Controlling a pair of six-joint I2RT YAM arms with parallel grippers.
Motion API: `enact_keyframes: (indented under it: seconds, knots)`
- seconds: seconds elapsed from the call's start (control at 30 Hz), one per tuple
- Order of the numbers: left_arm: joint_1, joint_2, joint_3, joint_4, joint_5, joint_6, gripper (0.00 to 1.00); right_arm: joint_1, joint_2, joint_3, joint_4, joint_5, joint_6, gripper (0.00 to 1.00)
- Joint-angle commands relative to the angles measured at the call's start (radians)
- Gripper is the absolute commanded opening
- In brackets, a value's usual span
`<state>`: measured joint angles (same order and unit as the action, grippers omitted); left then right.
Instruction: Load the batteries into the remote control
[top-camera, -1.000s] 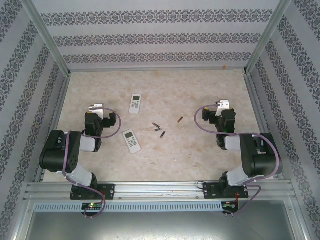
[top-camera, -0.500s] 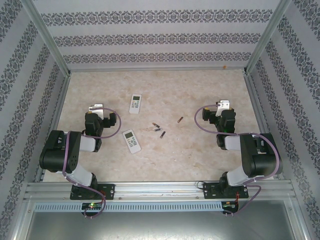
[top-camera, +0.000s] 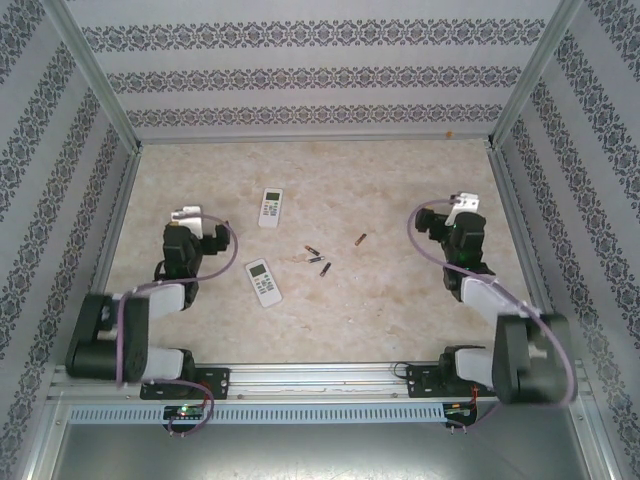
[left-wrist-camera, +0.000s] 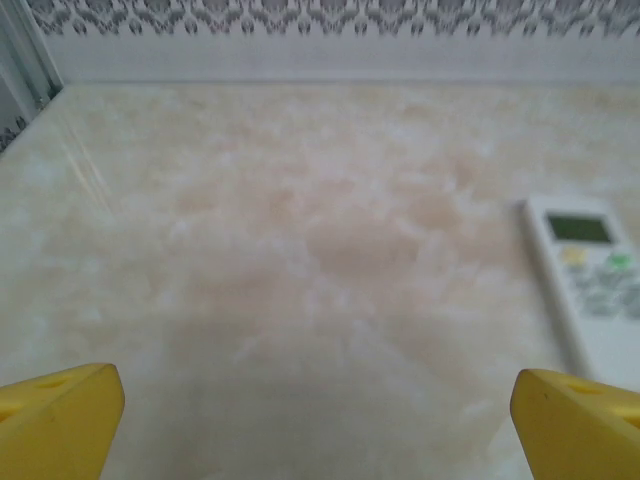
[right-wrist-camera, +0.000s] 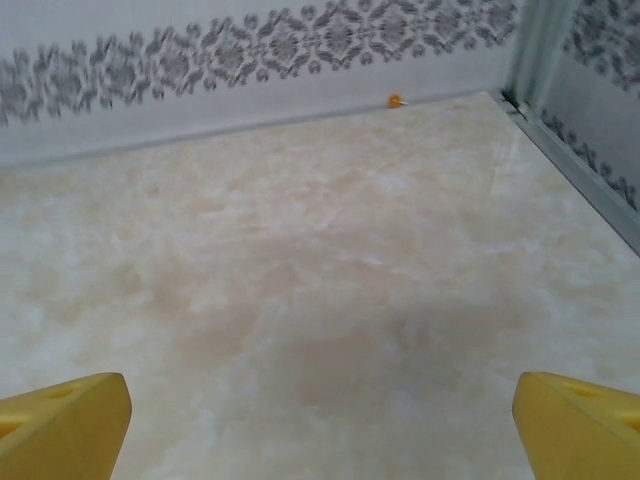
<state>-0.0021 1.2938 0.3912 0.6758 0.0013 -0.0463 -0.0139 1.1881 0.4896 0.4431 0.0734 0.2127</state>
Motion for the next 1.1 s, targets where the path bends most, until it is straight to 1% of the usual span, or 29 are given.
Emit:
enact_keyframes:
  seconds: [0.0, 0.07, 0.13, 0.2, 0.27, 0.37, 0.5, 0.67, 0.8, 0.87, 0.93, 1.07]
  knots:
    - [-0.018, -0.140, 0.178, -0.404, -0.042, -0.139, 1.00, 0.030, -0.119, 0.161, -0.488, 0.006, 0.306, 0.98]
    - [-0.032, -0.140, 0.274, -0.585, -0.039, -0.222, 0.96, 0.078, -0.130, 0.254, -0.714, -0.046, 0.400, 0.98]
    - [-0.046, -0.090, 0.386, -0.773, -0.038, -0.340, 0.94, 0.136, -0.111, 0.316, -0.848, -0.110, 0.451, 0.98]
    - [-0.056, -0.005, 0.486, -0.884, 0.043, -0.405, 0.94, 0.214, -0.085, 0.340, -0.892, -0.161, 0.466, 0.98]
    - [-0.078, 0.107, 0.585, -0.959, 0.102, -0.440, 0.97, 0.314, -0.056, 0.346, -0.901, -0.160, 0.445, 0.98]
    - [-0.124, 0.295, 0.779, -1.100, 0.143, -0.412, 1.00, 0.428, -0.001, 0.371, -0.926, -0.127, 0.412, 0.98]
    - [-0.209, 0.543, 1.053, -1.295, 0.102, -0.347, 1.00, 0.523, 0.075, 0.416, -0.948, -0.108, 0.389, 0.98]
    - [-0.236, 0.769, 1.274, -1.403, 0.071, -0.350, 1.00, 0.570, 0.101, 0.422, -0.948, -0.075, 0.414, 0.98]
    - [-0.247, 0.909, 1.407, -1.449, 0.056, -0.310, 0.96, 0.582, 0.072, 0.398, -0.958, -0.048, 0.432, 0.98]
    - [-0.256, 0.967, 1.458, -1.481, 0.049, -0.283, 0.92, 0.583, 0.053, 0.390, -0.971, -0.032, 0.435, 0.98]
    - [-0.261, 1.001, 1.487, -1.494, 0.067, -0.274, 0.87, 0.583, 0.031, 0.382, -0.985, -0.014, 0.439, 0.98]
    - [-0.265, 1.046, 1.537, -1.514, 0.118, -0.270, 0.69, 0.583, -0.014, 0.352, -0.989, 0.020, 0.470, 0.98]
